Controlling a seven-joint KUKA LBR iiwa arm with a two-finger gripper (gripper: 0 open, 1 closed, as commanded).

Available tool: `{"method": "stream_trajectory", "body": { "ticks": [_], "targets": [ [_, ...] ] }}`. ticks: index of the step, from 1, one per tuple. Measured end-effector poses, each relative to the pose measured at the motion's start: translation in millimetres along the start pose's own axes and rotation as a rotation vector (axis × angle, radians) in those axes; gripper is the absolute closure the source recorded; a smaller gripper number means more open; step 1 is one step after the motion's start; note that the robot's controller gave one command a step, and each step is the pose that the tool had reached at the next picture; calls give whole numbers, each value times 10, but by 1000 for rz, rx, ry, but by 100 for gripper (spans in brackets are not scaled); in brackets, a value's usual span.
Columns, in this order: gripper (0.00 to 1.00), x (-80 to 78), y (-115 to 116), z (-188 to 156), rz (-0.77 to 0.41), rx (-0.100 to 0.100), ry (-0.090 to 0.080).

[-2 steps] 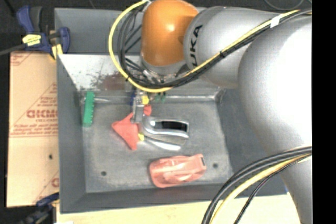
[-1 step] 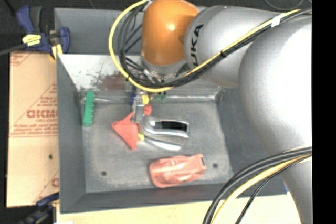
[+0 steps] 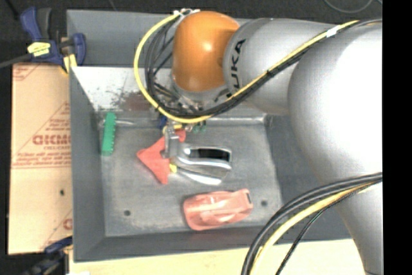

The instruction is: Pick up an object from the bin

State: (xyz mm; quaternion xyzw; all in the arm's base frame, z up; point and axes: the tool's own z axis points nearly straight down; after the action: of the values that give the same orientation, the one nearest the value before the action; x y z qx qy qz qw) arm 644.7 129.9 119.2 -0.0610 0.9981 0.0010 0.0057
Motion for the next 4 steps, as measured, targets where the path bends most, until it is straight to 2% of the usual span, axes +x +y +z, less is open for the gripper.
{"method": "stream_trajectory", "body": {
  "ticks": [1, 4],
  "targets": [
    [100, 394, 59, 461, -553, -3, 11],
    [100, 411, 74, 459, -572, -1, 7]
  ]
}}
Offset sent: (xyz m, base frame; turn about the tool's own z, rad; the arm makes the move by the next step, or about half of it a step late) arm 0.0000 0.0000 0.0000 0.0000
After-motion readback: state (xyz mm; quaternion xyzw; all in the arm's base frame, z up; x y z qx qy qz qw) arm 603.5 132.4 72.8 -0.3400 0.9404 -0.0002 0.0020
